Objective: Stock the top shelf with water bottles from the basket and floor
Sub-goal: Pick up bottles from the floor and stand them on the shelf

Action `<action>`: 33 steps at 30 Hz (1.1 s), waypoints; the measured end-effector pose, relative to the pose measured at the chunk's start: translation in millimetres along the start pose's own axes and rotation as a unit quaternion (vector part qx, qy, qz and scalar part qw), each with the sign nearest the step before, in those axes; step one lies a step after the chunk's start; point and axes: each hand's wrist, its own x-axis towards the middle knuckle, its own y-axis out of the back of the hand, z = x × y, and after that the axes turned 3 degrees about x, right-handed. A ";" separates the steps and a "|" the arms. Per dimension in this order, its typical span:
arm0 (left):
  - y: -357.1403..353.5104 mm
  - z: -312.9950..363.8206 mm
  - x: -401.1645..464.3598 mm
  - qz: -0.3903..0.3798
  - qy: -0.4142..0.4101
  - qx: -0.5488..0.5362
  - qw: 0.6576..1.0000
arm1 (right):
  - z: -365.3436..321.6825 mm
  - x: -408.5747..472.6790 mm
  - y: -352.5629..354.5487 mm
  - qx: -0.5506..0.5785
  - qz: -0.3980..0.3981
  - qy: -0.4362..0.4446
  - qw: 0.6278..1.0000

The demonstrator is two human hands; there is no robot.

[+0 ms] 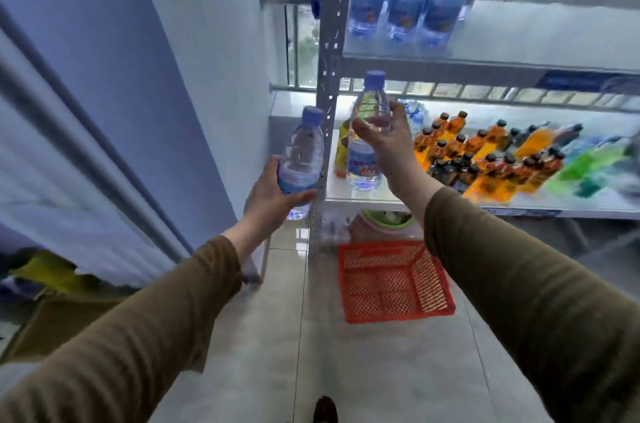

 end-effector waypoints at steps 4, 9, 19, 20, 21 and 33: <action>-9.0 47.9 4.2 0.002 -0.057 -0.001 0.998 | -34.3 1.0 32.1 0.001 0.013 0.025 1.000; -42.2 102.6 19.8 0.012 -0.085 0.002 0.996 | -63.0 16.9 90.3 0.023 0.012 0.064 0.998; -147.7 199.1 58.1 0.066 -0.103 -0.013 0.992 | -84.2 85.8 211.9 0.051 0.005 0.105 0.993; -156.1 204.2 61.1 0.067 -0.100 -0.018 0.993 | -84.6 92.4 219.3 0.052 0.006 0.104 0.993; -163.1 208.2 64.8 0.067 -0.096 -0.025 0.993 | -85.3 98.5 225.8 0.053 0.007 0.102 0.993; -220.2 250.9 137.4 0.097 -0.117 -0.044 0.987 | -98.8 182.1 296.6 0.017 0.021 0.100 0.995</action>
